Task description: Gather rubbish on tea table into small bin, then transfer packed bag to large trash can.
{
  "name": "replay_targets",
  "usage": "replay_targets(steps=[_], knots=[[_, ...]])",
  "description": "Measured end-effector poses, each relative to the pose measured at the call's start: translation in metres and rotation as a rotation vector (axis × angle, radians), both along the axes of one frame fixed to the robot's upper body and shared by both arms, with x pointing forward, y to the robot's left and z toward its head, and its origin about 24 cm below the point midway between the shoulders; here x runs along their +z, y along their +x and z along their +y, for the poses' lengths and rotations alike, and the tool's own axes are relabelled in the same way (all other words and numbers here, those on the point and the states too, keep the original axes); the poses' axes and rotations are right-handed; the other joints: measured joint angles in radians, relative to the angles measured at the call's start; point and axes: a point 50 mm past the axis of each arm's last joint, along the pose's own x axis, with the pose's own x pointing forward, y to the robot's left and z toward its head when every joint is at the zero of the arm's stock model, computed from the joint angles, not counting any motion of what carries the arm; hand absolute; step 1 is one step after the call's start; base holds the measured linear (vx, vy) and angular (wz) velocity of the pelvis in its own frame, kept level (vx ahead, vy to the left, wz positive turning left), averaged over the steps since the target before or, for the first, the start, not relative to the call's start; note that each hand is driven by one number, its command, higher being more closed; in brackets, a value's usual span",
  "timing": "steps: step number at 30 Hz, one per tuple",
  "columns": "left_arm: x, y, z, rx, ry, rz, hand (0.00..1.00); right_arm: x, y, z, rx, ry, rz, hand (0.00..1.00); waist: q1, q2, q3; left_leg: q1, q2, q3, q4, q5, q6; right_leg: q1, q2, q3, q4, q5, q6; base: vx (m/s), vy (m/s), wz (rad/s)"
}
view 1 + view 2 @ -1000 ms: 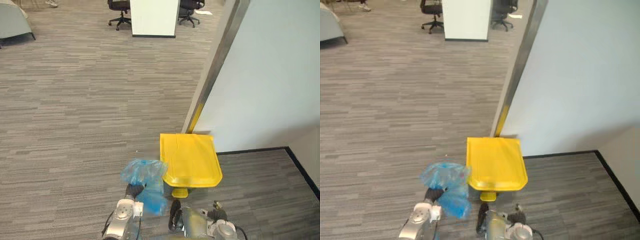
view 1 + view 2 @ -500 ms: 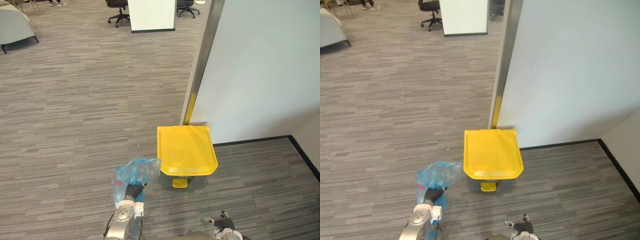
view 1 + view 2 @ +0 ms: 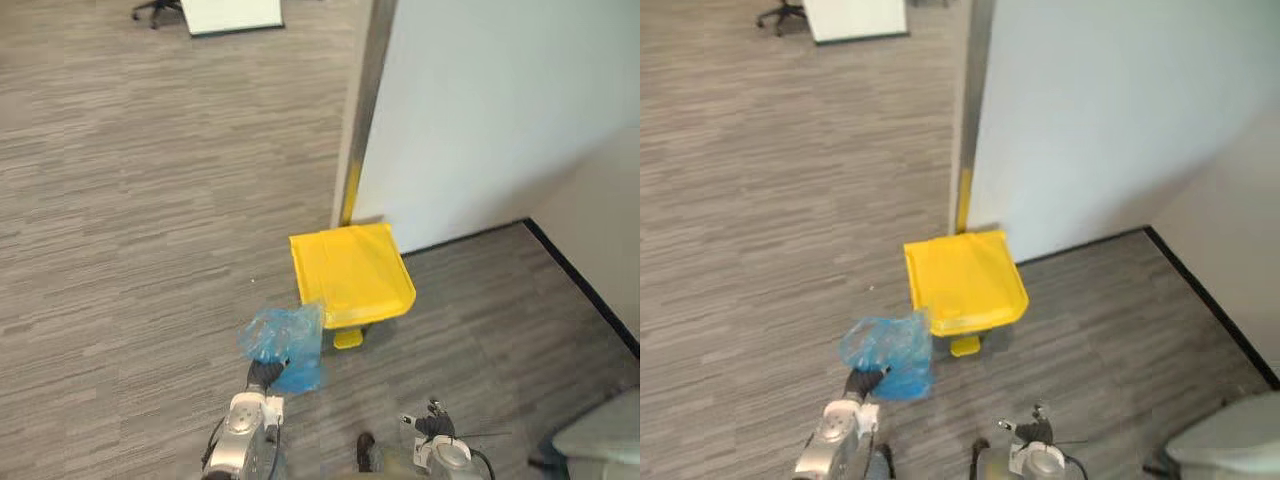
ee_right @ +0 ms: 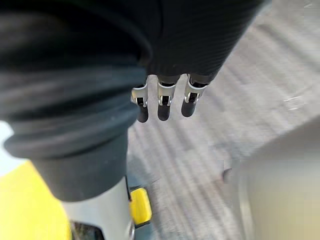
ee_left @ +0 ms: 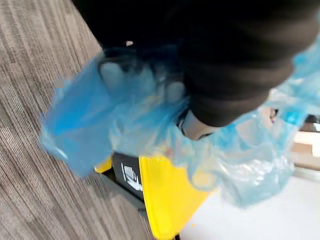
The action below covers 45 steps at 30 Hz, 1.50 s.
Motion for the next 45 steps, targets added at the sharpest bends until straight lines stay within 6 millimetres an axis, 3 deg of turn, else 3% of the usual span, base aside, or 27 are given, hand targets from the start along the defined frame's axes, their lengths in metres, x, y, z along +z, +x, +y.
replay_targets(steps=[2, 4, 6, 7, 10, 17, 24, 25, 26, 27, 28, 29, 30, 31, 32, 33, 35, 37, 38, 40, 42, 43, 44, 45], knots=[[-0.002, -0.007, 0.002, 0.012, -0.001, 0.008, 1.00, -0.002, -0.006, 0.001, -0.002, 0.004, 0.015, 0.00, 0.010, -0.020, -0.013, 0.007, -0.002, 0.016, 0.001, -0.002, 0.004, 0.051, -0.043, -0.036, 0.106, -0.069, 0.011, -0.18, -0.075, -0.23], [-0.006, -0.015, 0.003, 0.020, -0.002, 0.030, 1.00, -0.003, -0.008, 0.000, 0.004, 0.000, 0.022, 0.00, 0.014, -0.051, -0.037, 0.003, -0.012, 0.021, 0.005, 0.003, -0.005, 0.096, -0.055, -0.052, 0.011, -0.126, 0.016, -0.11, -0.186, -0.40], [-0.011, -0.020, -0.002, 0.019, -0.017, 0.059, 1.00, 0.000, -0.002, -0.012, 0.015, -0.035, 0.011, 0.00, 0.045, -0.008, -0.057, -0.046, -0.013, -0.001, -0.003, 0.019, -0.001, 0.121, -0.006, -0.040, -0.172, -0.134, -0.005, -0.08, -0.134, -0.74], [-0.013, -0.020, -0.005, 0.015, -0.026, 0.068, 1.00, 0.001, 0.001, -0.018, 0.026, -0.057, 0.009, 0.00, 0.035, 0.022, -0.049, -0.064, -0.010, -0.030, -0.003, 0.031, 0.010, 0.119, 0.006, -0.040, -0.194, -0.108, -0.020, -0.12, -0.063, -0.25], [-0.017, -0.023, -0.001, 0.014, -0.012, 0.094, 1.00, -0.004, -0.015, -0.030, 0.020, -0.081, 0.074, 0.00, 0.013, 0.035, -0.046, -0.056, -0.016, -0.074, -0.014, 0.059, -0.002, 0.129, 0.013, -0.054, -0.194, -0.103, -0.025, -0.10, -0.045, 0.12], [-0.023, -0.029, 0.008, 0.019, 0.009, 0.128, 1.00, -0.006, -0.016, -0.024, -0.005, -0.056, 0.074, 0.00, 0.012, 0.024, -0.041, -0.041, -0.038, -0.081, -0.060, 0.100, -0.009, 0.151, -0.005, -0.059, -0.236, -0.066, -0.009, -0.08, 0.042, 0.07], [-0.024, -0.032, 0.011, 0.026, 0.009, 0.134, 1.00, -0.006, -0.014, -0.018, -0.011, -0.039, 0.067, 0.00, 0.014, 0.026, -0.041, -0.058, -0.068, -0.062, -0.084, 0.100, 0.019, 0.156, -0.036, -0.070, -0.292, -0.056, 0.023, -0.07, 0.078, 0.05], [-0.024, -0.031, 0.012, 0.026, 0.012, 0.132, 1.00, -0.006, -0.014, -0.018, -0.016, -0.038, 0.067, 0.00, 0.011, 0.014, -0.036, -0.070, -0.078, -0.051, -0.063, 0.093, 0.033, 0.150, -0.058, -0.067, -0.296, -0.069, 0.039, 0.03, 0.133, 0.18], [-0.023, -0.030, 0.011, 0.023, 0.010, 0.126, 1.00, -0.007, -0.016, -0.018, -0.023, -0.039, 0.070, 0.00, 0.009, 0.006, -0.033, -0.099, -0.086, -0.018, 0.044, 0.058, 0.074, 0.142, -0.081, -0.071, -0.278, -0.081, 0.059, 0.05, 0.145, 0.14], [-0.022, -0.030, 0.010, 0.020, 0.009, 0.121, 1.00, -0.007, -0.018, -0.020, -0.028, -0.046, 0.076, 0.00, 0.009, 0.006, -0.035, -0.113, -0.085, 0.005, 0.114, 0.010, 0.093, 0.141, -0.089, -0.070, -0.261, -0.088, 0.069, 0.12, 0.173, 0.20], [-0.017, -0.029, 0.008, 0.009, 0.007, 0.098, 1.00, -0.007, -0.027, -0.024, -0.041, -0.058, 0.085, 0.00, 0.007, 0.024, -0.039, -0.109, -0.081, 0.038, 0.158, -0.092, 0.088, 0.146, -0.107, -0.092, -0.169, -0.097, 0.112, 0.15, 0.150, 0.21], [-0.015, -0.027, 0.009, 0.006, 0.012, 0.088, 1.00, -0.008, -0.029, -0.025, -0.048, -0.060, 0.091, 0.00, 0.005, 0.010, -0.033, -0.103, -0.088, 0.040, 0.177, -0.113, 0.075, 0.122, -0.120, -0.072, -0.093, -0.107, 0.104, 0.22, 0.232, 0.33], [-0.013, -0.025, 0.009, 0.003, 0.015, 0.075, 1.00, -0.004, -0.024, -0.023, -0.074, -0.046, 0.056, 0.00, 0.006, -0.016, -0.019, -0.070, -0.108, 0.041, 0.208, -0.154, 0.090, -0.009, -0.153, -0.020, 0.220, -0.034, 0.052, 0.26, 0.227, 0.16], [-0.012, -0.025, 0.011, 0.001, 0.021, 0.080, 1.00, -0.003, -0.023, -0.023, -0.082, -0.042, 0.046, 0.00, 0.003, -0.020, -0.005, -0.030, -0.109, 0.039, 0.215, -0.175, 0.098, -0.076, -0.159, 0.000, 0.370, 0.062, 0.032, 0.22, 0.183, 0.09], [-0.012, -0.025, 0.012, 0.001, 0.025, 0.079, 1.00, -0.002, -0.021, -0.021, -0.083, -0.040, 0.034, 0.00, 0.004, -0.015, 0.003, -0.010, -0.105, 0.034, 0.224, -0.187, 0.107, -0.105, -0.157, 0.005, 0.439, 0.071, 0.041, 0.33, 0.147, -0.09], [-0.009, -0.023, 0.015, 0.004, 0.037, 0.064, 1.00, -0.001, -0.017, -0.016, -0.084, -0.027, 0.016, 0.00, 0.008, -0.022, 0.012, 0.051, -0.096, 0.029, 0.242, -0.230, 0.114, -0.159, -0.140, -0.015, 0.555, 0.019, 0.037, 0.26, 0.092, -0.10], [-0.002, -0.015, 0.013, -0.001, 0.037, 0.027, 1.00, 0.002, -0.010, -0.011, -0.084, -0.016, -0.015, 0.00, 0.002, -0.028, 0.015, 0.111, -0.092, 0.030, 0.242, -0.273, 0.116, -0.219, -0.121, -0.106, 0.499, -0.025, 0.017, 0.37, 0.076, -0.05], [0.006, -0.002, 0.008, -0.018, 0.035, -0.018, 1.00, 0.005, -0.005, -0.011, -0.097, -0.013, -0.040, 0.00, -0.002, -0.029, 0.017, 0.138, -0.091, 0.021, 0.246, -0.309, 0.112, -0.270, -0.084, -0.210, 0.247, -0.016, 0.012, 0.42, 0.021, 0.17], [0.010, 0.003, 0.007, -0.022, 0.036, -0.034, 1.00, 0.006, -0.004, -0.011, -0.102, -0.012, -0.045, 0.00, -0.006, -0.026, 0.020, 0.145, -0.085, 0.015, 0.260, -0.320, 0.110, -0.270, -0.064, -0.241, 0.113, 0.012, 0.014, 0.44, -0.030, 0.48], [0.021, 0.020, 0.004, -0.023, 0.041, -0.093, 1.00, 0.007, 0.000, -0.017, -0.134, -0.016, -0.050, 0.00, -0.013, -0.026, 0.063, 0.182, -0.084, -0.023, 0.342, -0.380, 0.089, -0.267, -0.024, -0.277, -0.207, 0.133, 0.028, 0.54, -0.088, 0.63], [0.022, 0.022, 0.001, -0.026, 0.044, -0.096, 1.00, 0.007, -0.001, -0.024, -0.136, -0.035, -0.037, 0.00, -0.010, -0.009, 0.075, 0.213, -0.070, -0.046, 0.384, -0.419, 0.060, -0.207, -0.006, -0.273, -0.244, 0.150, 0.000, 0.50, -0.089, 0.33], [0.024, 0.026, -0.003, -0.027, 0.038, -0.107, 1.00, 0.011, 0.006, -0.031, -0.141, -0.049, -0.057, 0.00, 0.002, 0.040, 0.101, 0.238, -0.026, -0.068, 0.390, -0.429, 0.035, -0.199, 0.019, -0.278, -0.186, 0.129, -0.047, 0.49, -0.054, 0.46], [0.024, 0.028, -0.001, -0.035, 0.048, -0.106, 1.00, 0.015, 0.007, -0.038, -0.176, -0.061, -0.083, 0.00, -0.004, 0.037, 0.119, 0.256, -0.030, -0.074, 0.380, -0.405, 0.000, -0.234, -0.016, -0.268, -0.044, 0.059, -0.047, 0.47, -0.070, 0.48], [0.023, 0.028, -0.001, -0.037, 0.045, -0.100, 1.00, 0.015, 0.003, -0.042, -0.199, -0.064, -0.080, 0.00, -0.004, 0.032, 0.121, 0.280, -0.036, -0.075, 0.367, -0.396, -0.007, -0.243, -0.033, -0.262, 0.020, 0.018, -0.069, 0.43, -0.101, 0.65]])
